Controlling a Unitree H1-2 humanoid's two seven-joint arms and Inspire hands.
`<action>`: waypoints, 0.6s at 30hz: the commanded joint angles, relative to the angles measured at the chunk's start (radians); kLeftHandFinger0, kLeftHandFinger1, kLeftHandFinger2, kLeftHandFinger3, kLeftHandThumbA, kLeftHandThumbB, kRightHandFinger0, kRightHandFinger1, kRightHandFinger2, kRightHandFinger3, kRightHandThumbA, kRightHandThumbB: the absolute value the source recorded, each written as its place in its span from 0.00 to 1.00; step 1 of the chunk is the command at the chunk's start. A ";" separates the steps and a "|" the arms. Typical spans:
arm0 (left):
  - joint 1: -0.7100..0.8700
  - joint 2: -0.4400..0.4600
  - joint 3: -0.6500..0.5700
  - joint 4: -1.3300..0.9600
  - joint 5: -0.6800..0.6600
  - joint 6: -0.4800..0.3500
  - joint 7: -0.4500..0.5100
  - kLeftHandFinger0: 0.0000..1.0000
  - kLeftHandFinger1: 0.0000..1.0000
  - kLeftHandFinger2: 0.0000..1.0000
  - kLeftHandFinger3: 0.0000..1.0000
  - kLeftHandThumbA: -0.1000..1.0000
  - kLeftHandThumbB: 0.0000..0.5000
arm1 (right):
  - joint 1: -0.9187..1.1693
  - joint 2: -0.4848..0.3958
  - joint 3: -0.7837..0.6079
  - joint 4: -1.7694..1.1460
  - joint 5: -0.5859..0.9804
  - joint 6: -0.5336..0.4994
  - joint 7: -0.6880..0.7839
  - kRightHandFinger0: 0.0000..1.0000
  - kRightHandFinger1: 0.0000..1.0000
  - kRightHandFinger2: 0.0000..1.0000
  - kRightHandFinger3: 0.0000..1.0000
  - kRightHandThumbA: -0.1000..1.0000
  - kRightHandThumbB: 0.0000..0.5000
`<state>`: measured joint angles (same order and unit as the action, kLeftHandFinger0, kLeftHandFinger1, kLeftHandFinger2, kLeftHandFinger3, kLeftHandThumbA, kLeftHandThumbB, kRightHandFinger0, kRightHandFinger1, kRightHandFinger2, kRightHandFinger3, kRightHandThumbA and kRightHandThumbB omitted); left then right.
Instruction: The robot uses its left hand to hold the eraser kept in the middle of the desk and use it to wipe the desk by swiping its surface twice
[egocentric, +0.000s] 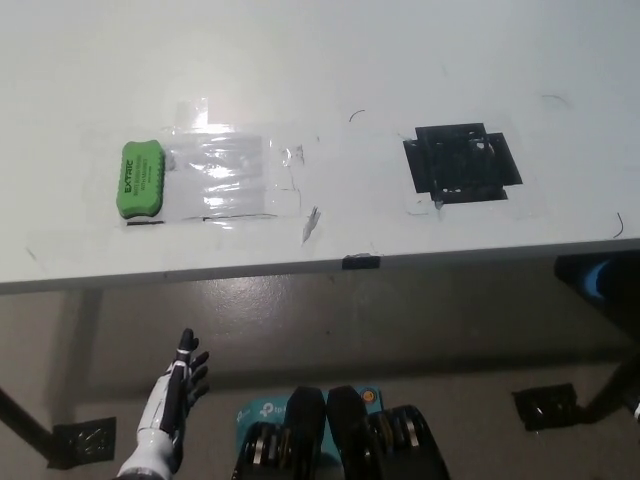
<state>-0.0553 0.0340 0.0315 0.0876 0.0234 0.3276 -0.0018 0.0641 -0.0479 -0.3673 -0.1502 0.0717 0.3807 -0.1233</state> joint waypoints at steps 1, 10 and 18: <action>-0.005 0.054 -0.006 -0.132 0.022 0.027 -0.018 1.00 1.00 1.00 1.00 1.00 0.00 | -0.013 -0.002 -0.011 -0.046 0.016 0.016 -0.020 1.00 1.00 1.00 1.00 1.00 0.35; -0.089 0.263 0.036 -0.454 -0.047 0.142 -0.111 1.00 1.00 1.00 1.00 1.00 0.00 | -0.013 -0.001 -0.015 -0.042 0.019 0.012 -0.030 1.00 1.00 1.00 1.00 1.00 0.33; -0.348 0.417 0.027 -0.426 -0.003 0.142 -0.150 1.00 1.00 1.00 1.00 1.00 0.00 | -0.010 -0.024 -0.010 -0.038 0.010 0.010 -0.021 1.00 1.00 1.00 1.00 1.00 0.32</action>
<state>-0.3027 0.3871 0.0711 -0.3452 -0.0114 0.4483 -0.1057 0.0631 -0.0512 -0.3716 -0.1525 0.0743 0.3900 -0.1378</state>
